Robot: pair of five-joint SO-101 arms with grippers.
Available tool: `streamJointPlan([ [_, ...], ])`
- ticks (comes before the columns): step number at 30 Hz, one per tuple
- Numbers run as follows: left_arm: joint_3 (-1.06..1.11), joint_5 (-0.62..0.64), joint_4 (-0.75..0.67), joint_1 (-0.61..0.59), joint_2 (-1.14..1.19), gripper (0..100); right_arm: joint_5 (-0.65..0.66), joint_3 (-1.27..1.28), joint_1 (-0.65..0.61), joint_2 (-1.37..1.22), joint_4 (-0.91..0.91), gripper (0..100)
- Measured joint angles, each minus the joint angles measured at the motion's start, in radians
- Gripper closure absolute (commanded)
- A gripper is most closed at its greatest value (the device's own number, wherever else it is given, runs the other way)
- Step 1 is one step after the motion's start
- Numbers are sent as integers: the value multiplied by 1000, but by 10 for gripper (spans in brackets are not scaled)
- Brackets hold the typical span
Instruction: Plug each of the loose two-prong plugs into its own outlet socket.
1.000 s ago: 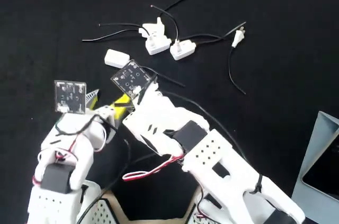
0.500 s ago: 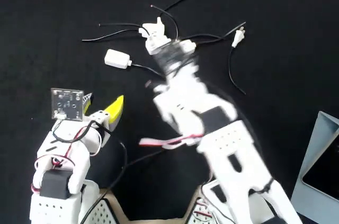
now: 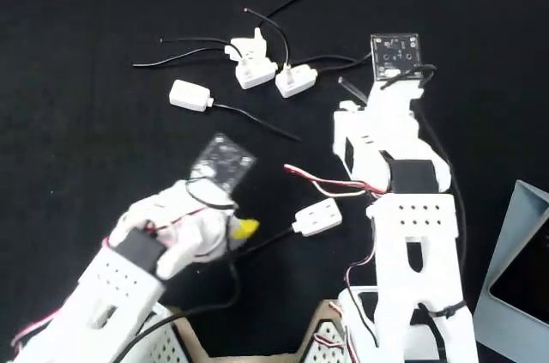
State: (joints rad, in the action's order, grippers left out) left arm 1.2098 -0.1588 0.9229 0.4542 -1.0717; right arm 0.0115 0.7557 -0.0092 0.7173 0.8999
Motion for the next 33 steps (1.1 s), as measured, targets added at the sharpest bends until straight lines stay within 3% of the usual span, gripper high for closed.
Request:
streamJointPlan([
  [6,-143,0,-23,143,305,723,0,0,8,0,0,986],
  [15,-287,-2,-212,207,766,732,0,0,8,0,0,986],
  [20,-385,-2,-224,236,957,945,0,0,8,0,0,986],
  [21,-405,-2,-224,241,980,984,0,0,8,0,0,986],
  [27,-470,-3,-212,244,1033,972,0,0,8,0,0,986],
  [33,-483,-8,-41,195,970,972,0,0,8,0,0,986],
])
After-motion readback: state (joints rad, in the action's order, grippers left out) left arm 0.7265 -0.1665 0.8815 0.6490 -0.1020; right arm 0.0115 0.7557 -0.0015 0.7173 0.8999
